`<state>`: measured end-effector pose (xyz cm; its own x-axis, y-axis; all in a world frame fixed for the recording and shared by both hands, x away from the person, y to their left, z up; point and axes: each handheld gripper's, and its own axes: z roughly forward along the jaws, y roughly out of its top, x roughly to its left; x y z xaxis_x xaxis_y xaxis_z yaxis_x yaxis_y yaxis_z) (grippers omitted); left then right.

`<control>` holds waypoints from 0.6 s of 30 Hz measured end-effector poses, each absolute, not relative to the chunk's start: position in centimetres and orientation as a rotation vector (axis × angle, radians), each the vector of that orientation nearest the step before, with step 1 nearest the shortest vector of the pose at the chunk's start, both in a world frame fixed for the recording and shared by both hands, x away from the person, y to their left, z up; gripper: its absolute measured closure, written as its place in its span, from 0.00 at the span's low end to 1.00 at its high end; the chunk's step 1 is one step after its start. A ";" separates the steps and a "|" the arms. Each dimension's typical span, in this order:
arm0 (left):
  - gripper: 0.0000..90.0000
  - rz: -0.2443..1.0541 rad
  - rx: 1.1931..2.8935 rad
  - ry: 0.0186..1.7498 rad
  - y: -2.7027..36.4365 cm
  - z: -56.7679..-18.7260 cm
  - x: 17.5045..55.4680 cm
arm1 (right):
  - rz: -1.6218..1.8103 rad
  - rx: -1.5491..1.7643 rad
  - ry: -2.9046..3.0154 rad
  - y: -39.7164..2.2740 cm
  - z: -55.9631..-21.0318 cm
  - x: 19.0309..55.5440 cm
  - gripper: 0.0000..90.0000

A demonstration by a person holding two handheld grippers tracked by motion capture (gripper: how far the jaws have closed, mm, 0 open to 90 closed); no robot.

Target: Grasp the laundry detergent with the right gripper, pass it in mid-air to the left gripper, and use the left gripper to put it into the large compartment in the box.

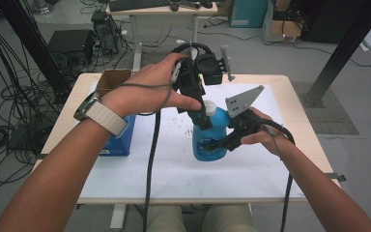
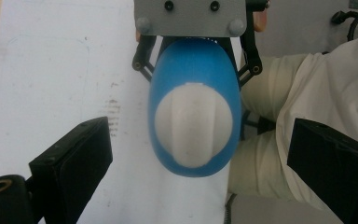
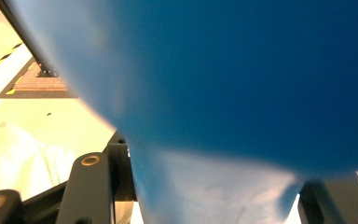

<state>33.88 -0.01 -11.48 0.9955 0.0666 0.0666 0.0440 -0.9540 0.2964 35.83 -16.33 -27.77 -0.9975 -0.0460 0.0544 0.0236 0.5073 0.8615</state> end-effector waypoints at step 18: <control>0.08 0.107 2.839 0.077 0.0 -11.5 33.8 | -1.524 0.011 -2.665 -16.4 -27.8 35.9 0.47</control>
